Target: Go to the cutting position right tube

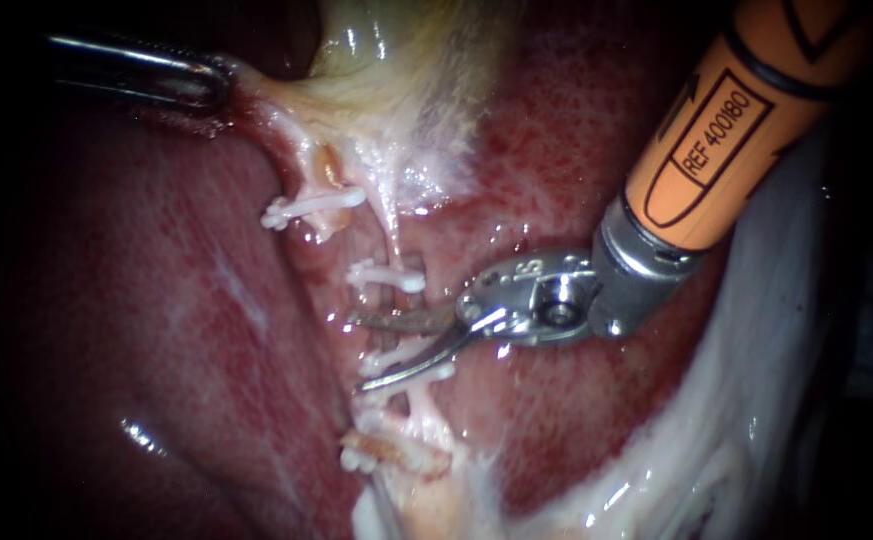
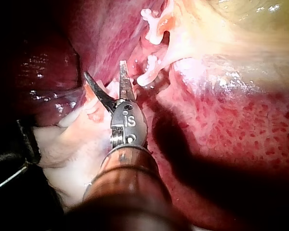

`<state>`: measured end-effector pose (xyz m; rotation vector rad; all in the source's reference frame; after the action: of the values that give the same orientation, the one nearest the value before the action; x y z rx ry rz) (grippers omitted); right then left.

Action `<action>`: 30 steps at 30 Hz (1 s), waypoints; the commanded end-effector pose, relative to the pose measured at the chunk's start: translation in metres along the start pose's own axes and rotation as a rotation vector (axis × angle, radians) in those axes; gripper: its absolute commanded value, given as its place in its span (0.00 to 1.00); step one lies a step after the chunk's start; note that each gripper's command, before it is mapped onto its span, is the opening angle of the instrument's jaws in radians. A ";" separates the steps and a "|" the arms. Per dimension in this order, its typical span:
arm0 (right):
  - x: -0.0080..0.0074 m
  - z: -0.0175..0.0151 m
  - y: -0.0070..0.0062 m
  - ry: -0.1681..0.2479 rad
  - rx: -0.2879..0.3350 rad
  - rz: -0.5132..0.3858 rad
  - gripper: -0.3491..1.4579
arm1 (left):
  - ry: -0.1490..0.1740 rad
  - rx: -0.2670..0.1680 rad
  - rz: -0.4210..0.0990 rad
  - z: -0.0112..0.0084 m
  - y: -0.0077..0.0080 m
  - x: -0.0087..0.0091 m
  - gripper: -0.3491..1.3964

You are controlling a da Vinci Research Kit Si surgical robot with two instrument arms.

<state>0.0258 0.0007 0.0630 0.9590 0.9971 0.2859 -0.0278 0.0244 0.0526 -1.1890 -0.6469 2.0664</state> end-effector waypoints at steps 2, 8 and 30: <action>0.0000 0.0000 -0.0001 0.000 0.001 -0.001 0.99 | 0.000 -0.001 0.000 0.0000 0.0000 0.0000 0.00; -0.0005 -0.0014 -0.0011 0.000 -0.002 0.004 0.99 | 0.000 -0.002 0.001 -0.0001 -0.0001 -0.0001 0.00; -0.0042 -0.0055 0.0017 -0.028 -0.038 0.045 0.98 | 0.000 -0.002 0.000 -0.0003 -0.0002 -0.0001 0.00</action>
<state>0.0194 0.0021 0.0663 0.9483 0.9404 0.3309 -0.0275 0.0245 0.0527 -1.1906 -0.6492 2.0666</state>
